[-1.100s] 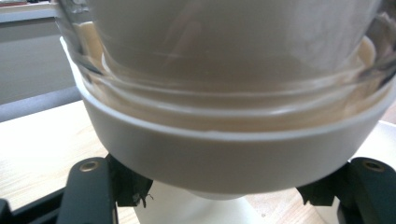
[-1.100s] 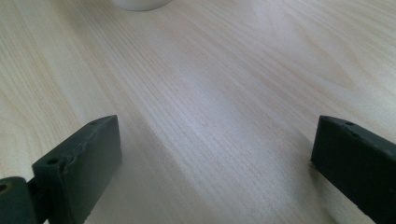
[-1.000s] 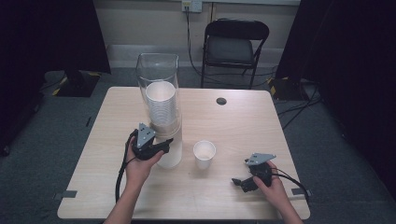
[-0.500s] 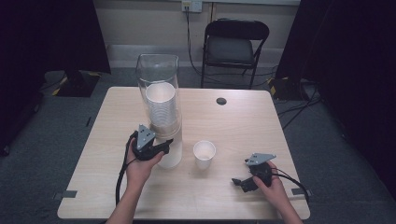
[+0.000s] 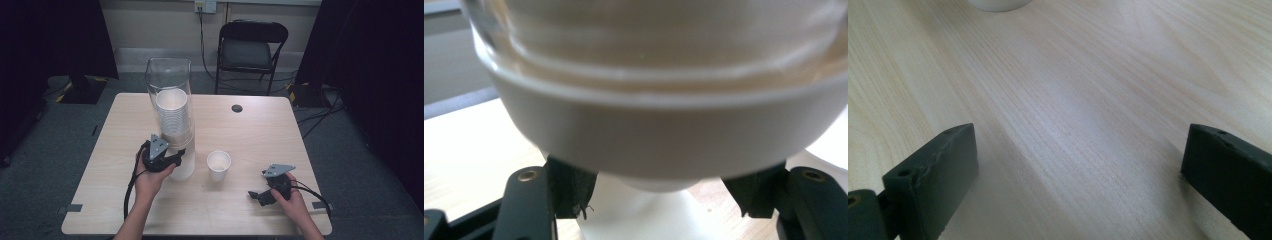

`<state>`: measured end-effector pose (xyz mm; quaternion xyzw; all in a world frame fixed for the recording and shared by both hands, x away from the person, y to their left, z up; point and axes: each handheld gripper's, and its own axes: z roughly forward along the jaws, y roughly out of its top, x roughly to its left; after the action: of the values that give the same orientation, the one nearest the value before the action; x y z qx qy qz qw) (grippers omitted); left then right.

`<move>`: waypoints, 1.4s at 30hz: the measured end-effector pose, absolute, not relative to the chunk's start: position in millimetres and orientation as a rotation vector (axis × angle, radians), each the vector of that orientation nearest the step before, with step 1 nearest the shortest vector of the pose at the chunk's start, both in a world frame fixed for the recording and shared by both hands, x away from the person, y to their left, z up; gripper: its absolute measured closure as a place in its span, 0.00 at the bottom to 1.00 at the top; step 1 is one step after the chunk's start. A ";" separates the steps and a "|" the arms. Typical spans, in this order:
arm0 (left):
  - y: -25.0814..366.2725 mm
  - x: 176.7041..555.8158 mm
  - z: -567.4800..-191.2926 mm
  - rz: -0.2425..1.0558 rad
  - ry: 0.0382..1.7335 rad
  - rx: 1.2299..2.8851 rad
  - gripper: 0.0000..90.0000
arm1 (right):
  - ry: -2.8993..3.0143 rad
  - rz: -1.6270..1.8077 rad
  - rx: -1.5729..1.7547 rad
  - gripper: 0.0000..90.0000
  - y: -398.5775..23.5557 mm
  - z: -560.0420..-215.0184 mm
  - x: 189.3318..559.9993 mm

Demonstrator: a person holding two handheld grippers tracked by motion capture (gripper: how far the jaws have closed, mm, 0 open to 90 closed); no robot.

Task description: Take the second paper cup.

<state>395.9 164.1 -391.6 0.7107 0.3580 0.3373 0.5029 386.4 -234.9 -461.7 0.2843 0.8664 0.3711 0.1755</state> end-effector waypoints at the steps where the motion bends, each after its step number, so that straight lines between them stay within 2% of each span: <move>1: 164.5 395.7 -392.6 0.817 0.866 1.722 0.41 | 2.454 1.051 0.806 0.01 -234.9 -461.7 386.4; 4: 164.6 396.5 -397.3 0.822 0.867 1.739 0.42 | 2.454 1.051 0.806 0.01 -234.8 -461.7 386.4; 5: 162.6 398.7 -400.7 0.843 0.892 1.911 0.46 | 2.454 1.051 0.805 0.01 -234.8 -461.7 386.4; 6: 162.7 401.5 -417.1 0.775 0.946 1.978 0.90 | 2.454 1.051 0.806 0.01 -234.9 -461.6 386.5; 7: 166.0 401.7 -436.5 0.734 0.984 1.981 0.90 | 2.455 1.051 0.808 0.01 -234.8 -461.6 386.4; 8: 167.6 399.2 -453.9 0.686 1.027 1.914 0.81 | 2.455 1.051 0.805 0.01 -234.9 -461.7 386.5; 10: 168.8 393.3 -463.0 0.698 0.996 1.892 0.77 | 2.456 1.053 0.801 0.01 -235.4 -461.8 386.1; 11: 169.5 391.3 -459.7 0.703 0.969 1.867 0.72 | 2.457 1.054 0.802 0.01 -235.5 -461.8 386.0; 13: 174.1 387.3 -446.9 0.745 0.955 1.809 0.56 | 2.458 1.053 0.799 0.01 -235.5 -461.8 386.6; 16: 180.0 386.4 -429.7 0.759 0.957 1.690 0.39 | 2.459 1.049 0.800 0.00 -235.4 -461.8 387.1; 17: 179.6 386.4 -426.9 0.742 0.953 1.665 0.27 | 2.461 1.044 0.812 0.00 -235.3 -461.5 386.8; 18: 178.5 385.7 -425.3 0.736 0.958 1.660 0.23 | 2.462 1.055 0.800 0.00 -235.3 -462.0 387.5; 19: 178.5 386.0 -424.7 0.738 0.928 1.685 0.25 | 2.462 1.045 0.811 0.00 -235.3 -461.6 386.9; 23: 172.3 387.9 -417.9 0.704 0.905 1.641 0.18 | 2.458 1.047 0.802 0.00 -235.6 -461.8 387.1; 31: 162.6 395.6 -391.3 0.732 0.850 1.633 0.18 | 2.458 1.048 0.802 0.00 -235.7 -461.8 387.1; 36: 161.2 399.7 -389.4 0.772 0.848 1.549 0.22 | 2.458 1.047 0.803 0.00 -235.6 -461.8 387.1; 42: 157.9 405.3 -389.1 0.817 0.822 1.520 0.19 | 2.458 1.047 0.802 0.00 -235.6 -461.8 387.1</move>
<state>405.3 157.9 -389.1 0.6496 0.3511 0.3489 0.5771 387.1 -235.6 -461.8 0.2832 0.8674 0.3697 0.1752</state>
